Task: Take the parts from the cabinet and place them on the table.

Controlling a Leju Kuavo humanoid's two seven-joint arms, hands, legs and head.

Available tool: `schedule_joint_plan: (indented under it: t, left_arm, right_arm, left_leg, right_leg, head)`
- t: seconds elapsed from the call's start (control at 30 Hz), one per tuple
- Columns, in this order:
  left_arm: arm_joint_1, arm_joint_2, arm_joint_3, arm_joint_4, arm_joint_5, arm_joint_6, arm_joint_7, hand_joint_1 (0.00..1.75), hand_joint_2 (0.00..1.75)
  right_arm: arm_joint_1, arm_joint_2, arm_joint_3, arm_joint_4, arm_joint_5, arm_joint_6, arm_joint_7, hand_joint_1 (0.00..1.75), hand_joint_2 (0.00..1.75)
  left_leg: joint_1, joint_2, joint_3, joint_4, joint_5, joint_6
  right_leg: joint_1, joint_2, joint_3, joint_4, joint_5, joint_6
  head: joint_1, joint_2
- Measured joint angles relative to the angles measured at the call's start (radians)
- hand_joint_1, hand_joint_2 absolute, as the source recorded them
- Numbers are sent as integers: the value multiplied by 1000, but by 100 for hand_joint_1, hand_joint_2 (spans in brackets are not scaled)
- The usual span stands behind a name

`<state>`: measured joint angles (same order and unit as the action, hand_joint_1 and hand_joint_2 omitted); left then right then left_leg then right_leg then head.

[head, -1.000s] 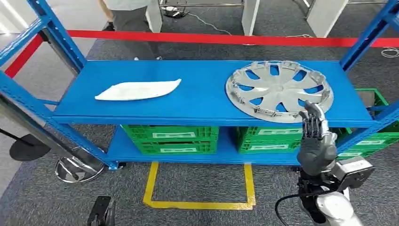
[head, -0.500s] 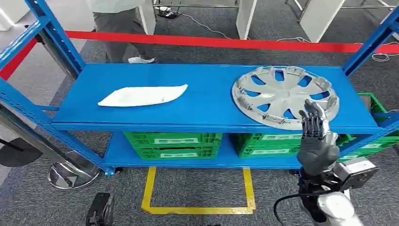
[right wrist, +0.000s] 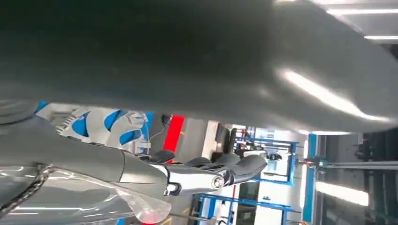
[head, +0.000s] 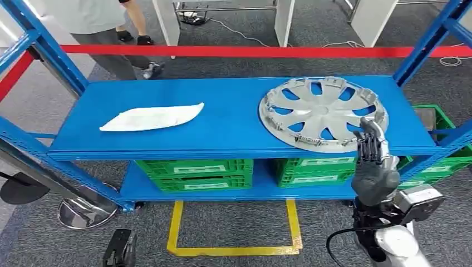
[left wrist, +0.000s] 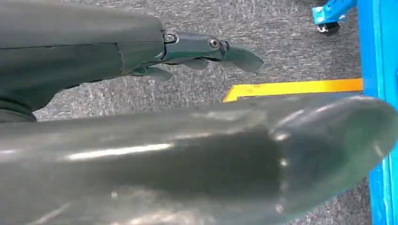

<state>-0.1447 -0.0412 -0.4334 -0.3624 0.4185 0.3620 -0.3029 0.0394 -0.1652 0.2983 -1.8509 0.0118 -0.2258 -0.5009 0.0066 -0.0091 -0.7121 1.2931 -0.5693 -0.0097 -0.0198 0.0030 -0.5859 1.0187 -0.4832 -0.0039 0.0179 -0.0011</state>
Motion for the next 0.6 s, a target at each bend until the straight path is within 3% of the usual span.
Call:
schedule_joint_plan:
  t: [0.07,0.1,0.13,0.2,0.27,0.3,0.33,0.4,0.43,0.47,0.5,0.6]
  left_arm:
    - [-2,3,0,0,0,-1,0,0,0]
    - [-2,5,0,0,0,-1,0,0,0]
    - [-3,4,0,0,0,-2,0,0,0]
    - [-2,5,0,0,0,-2,0,0,0]
    - [-1,4,0,0,-1,-2,0,0,0]
    - [-3,4,0,0,-2,-4,0,0,0]
    - [-6,5,0,0,-8,-9,1,0,0]
    - [-10,5,0,0,-19,-19,6,0,0]
    - [-13,5,0,0,-21,-24,8,0,0]
    - [-14,4,0,0,-23,-28,13,0,0]
    - [-16,3,-1,0,-24,-31,16,0,0]
    - [-27,1,-1,0,-31,-36,17,0,0]
  right_arm:
    - [0,0,0,1,0,0,0,0,0]
    - [-1,0,0,1,0,0,-1,0,0]
    - [-1,0,0,1,0,0,-1,0,0]
    - [0,0,0,2,-1,0,-2,0,0]
    - [-1,0,0,2,-1,0,-2,0,0]
    - [-1,0,0,2,-12,13,1,0,0]
    - [-7,-2,0,3,-42,54,10,0,0]
    - [-25,-2,3,21,-106,138,25,0,0]
    - [-30,-2,3,31,-119,159,27,0,0]
    - [-39,-2,4,45,-129,177,29,0,0]
    - [-52,-2,6,59,-134,192,30,0,0]
    - [-98,-2,10,87,-135,224,34,0,0]
  left_leg:
    - [0,0,79,-168,92,10]
    - [-2,0,113,-244,113,17]
    - [-6,0,124,-261,101,18]
    - [-8,1,123,-263,96,23]
    - [-5,1,128,-276,102,36]
    - [-1,3,133,-283,106,43]
    - [-1,4,133,-284,107,49]
    - [-2,6,130,-284,106,51]
    - [-2,6,129,-283,106,51]
    - [-2,6,130,-283,106,51]
    - [-2,6,130,-283,106,51]
    - [-2,6,133,-277,102,44]
  right_leg:
    - [0,2,6,0,-2,3]
    - [0,2,8,0,-4,7]
    - [7,3,5,3,-6,12]
    - [5,3,3,1,-4,22]
    - [5,3,7,-5,-4,36]
    - [2,2,-5,10,-18,39]
    - [2,1,-26,54,-47,43]
    - [1,1,-101,212,-120,49]
    - [1,1,-133,279,-143,52]
    - [1,1,-144,300,-139,53]
    - [1,0,-133,276,-114,53]
    - [0,-5,-15,34,9,47]
  head:
    - [0,0]
    - [1,0]
    - [1,0]
    - [3,0]
    - [2,0]
    - [3,0]
    - [8,0]
    - [8,0]
    - [10,0]
    - [10,0]
    - [9,0]
    - [10,0]
